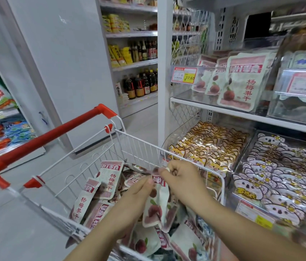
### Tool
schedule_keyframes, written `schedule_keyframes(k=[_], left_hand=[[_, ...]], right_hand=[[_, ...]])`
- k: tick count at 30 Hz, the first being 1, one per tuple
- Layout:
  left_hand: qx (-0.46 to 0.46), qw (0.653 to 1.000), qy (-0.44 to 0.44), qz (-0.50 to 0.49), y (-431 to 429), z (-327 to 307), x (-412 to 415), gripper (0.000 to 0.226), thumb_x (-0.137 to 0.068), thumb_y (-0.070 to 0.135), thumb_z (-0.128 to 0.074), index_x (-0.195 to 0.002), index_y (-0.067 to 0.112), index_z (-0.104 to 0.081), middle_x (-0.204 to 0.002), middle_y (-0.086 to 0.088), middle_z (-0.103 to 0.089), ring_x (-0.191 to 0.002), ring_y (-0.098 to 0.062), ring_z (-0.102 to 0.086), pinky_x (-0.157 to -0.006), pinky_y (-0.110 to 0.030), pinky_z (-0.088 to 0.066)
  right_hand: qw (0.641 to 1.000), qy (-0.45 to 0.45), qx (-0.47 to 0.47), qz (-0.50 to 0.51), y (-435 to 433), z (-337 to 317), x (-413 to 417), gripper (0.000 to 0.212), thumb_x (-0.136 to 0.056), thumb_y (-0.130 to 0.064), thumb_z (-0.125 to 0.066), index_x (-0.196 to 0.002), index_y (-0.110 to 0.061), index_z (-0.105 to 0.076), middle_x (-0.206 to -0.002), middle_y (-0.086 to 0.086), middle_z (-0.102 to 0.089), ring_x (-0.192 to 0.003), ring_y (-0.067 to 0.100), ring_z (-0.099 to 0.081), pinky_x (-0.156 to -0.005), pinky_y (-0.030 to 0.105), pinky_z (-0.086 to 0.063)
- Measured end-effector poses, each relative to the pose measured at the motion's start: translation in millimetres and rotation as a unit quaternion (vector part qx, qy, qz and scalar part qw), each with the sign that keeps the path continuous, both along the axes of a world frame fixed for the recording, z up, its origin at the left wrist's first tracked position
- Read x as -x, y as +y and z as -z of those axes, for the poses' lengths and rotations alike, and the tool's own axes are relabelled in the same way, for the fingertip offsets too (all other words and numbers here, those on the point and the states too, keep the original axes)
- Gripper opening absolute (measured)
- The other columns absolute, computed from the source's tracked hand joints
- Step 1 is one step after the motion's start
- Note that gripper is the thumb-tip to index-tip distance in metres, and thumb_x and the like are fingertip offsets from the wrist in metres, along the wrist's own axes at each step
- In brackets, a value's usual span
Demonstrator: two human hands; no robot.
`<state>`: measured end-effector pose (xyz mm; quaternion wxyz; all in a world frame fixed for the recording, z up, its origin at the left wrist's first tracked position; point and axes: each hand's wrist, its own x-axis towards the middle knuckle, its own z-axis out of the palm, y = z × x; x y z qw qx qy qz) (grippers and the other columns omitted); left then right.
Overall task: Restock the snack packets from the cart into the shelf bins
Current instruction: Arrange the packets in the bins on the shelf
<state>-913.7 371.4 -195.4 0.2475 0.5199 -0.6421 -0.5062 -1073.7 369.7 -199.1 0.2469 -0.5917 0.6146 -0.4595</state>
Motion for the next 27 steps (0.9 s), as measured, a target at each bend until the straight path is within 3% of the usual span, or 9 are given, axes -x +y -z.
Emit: schedule_keyframes(k=[3,6,10,12,14,17,21,24,27], left_hand=[[-0.018,0.998,0.066,0.005,-4.6,8.5,0.7,0.082,-0.063,0.093,-0.056,-0.133,0.05,-0.054,-0.141,0.028,-0.052,-0.129,0.006,-0.047,-0.116,-0.031,-0.033],[0.02,0.996,0.024,0.08,-0.5,3.9,1.3,0.055,-0.083,0.055,-0.071,-0.13,0.036,-0.051,-0.11,0.032,-0.069,-0.1,0.012,-0.064,-0.085,-0.008,-0.048],[0.029,0.999,0.03,0.004,-5.2,9.2,-2.0,0.048,-0.084,0.027,-0.075,-0.126,0.033,-0.052,-0.1,0.012,-0.076,-0.092,-0.009,-0.073,-0.096,-0.042,-0.055],[0.012,0.997,0.058,-0.05,-6.8,10.3,-4.0,0.042,-0.092,0.017,-0.069,-0.128,0.027,-0.051,-0.101,0.004,-0.077,-0.089,-0.017,-0.076,-0.093,-0.048,-0.056],[0.01,0.99,0.093,-0.104,-11.3,12.4,-7.9,0.036,-0.095,0.016,-0.064,-0.126,0.027,-0.051,-0.103,0.003,-0.076,-0.088,-0.017,-0.076,-0.088,-0.046,-0.057],[0.007,0.979,0.13,-0.158,-16.5,13.7,-13.3,0.03,-0.094,0.02,-0.065,-0.12,0.029,-0.054,-0.105,0.0,-0.076,-0.09,-0.023,-0.076,-0.09,-0.053,-0.057],[0.009,0.982,0.119,-0.146,-12.7,9.9,-11.0,0.033,-0.094,0.022,-0.065,-0.124,0.029,-0.053,-0.107,0.003,-0.076,-0.092,-0.02,-0.076,-0.095,-0.054,-0.054],[0.013,0.984,0.116,-0.132,-8.8,5.5,-8.8,0.039,-0.094,0.024,-0.065,-0.13,0.027,-0.05,-0.109,0.003,-0.074,-0.094,-0.018,-0.075,-0.097,-0.051,-0.054],[0.014,0.983,0.124,-0.134,-8.6,3.1,-8.5,0.053,-0.09,0.034,-0.068,-0.137,0.032,-0.045,-0.117,0.004,-0.072,-0.101,-0.019,-0.073,-0.101,-0.052,-0.052]], right_hand=[[0.998,-0.063,-0.02,0.006,-2.2,-4.1,-2.6,0.044,-0.092,-0.022,-0.067,-0.053,-0.02,-0.046,-0.047,-0.005,-0.043,-0.048,0.011,-0.042,-0.054,0.03,-0.036],[0.991,-0.116,-0.057,-0.02,0.4,-11.1,-5.3,0.037,-0.095,-0.022,-0.066,-0.06,-0.013,-0.057,-0.05,-0.002,-0.058,-0.044,0.009,-0.053,-0.053,0.025,-0.046],[0.976,-0.166,-0.11,-0.086,-5.6,-17.7,6.1,0.021,-0.097,-0.023,-0.062,-0.088,-0.006,-0.072,-0.079,0.001,-0.076,-0.065,0.014,-0.07,-0.073,0.028,-0.057],[0.979,-0.157,-0.115,-0.065,-15.4,-13.7,29.0,0.019,-0.098,-0.021,-0.06,-0.094,-0.011,-0.075,-0.093,0.005,-0.077,-0.074,0.016,-0.072,-0.075,0.028,-0.057],[0.99,0.004,-0.137,-0.044,-25.1,2.1,54.2,0.022,-0.099,-0.023,-0.059,-0.092,-0.008,-0.074,-0.093,0.011,-0.074,-0.074,0.014,-0.067,-0.069,0.024,-0.053],[0.907,0.316,-0.266,-0.086,-28.8,28.5,69.2,0.017,-0.095,-0.034,-0.06,-0.105,-0.023,-0.069,-0.109,0.003,-0.069,-0.095,0.017,-0.065,-0.083,0.032,-0.053],[0.808,0.427,-0.362,-0.181,-29.9,43.9,57.3,0.047,-0.093,-0.032,-0.06,-0.138,-0.02,-0.054,-0.132,0.007,-0.061,-0.11,0.025,-0.062,-0.095,0.04,-0.053],[0.724,0.515,-0.401,-0.224,-27.8,50.1,47.5,0.024,-0.091,-0.027,-0.065,-0.105,-0.008,-0.068,-0.094,0.004,-0.065,-0.09,0.026,-0.063,-0.087,0.041,-0.056],[0.756,0.509,-0.376,-0.164,-25.5,50.2,48.3,0.026,-0.086,-0.016,-0.069,-0.065,-0.011,-0.053,-0.068,0.0,-0.054,-0.069,0.024,-0.059,-0.074,0.036,-0.058]])
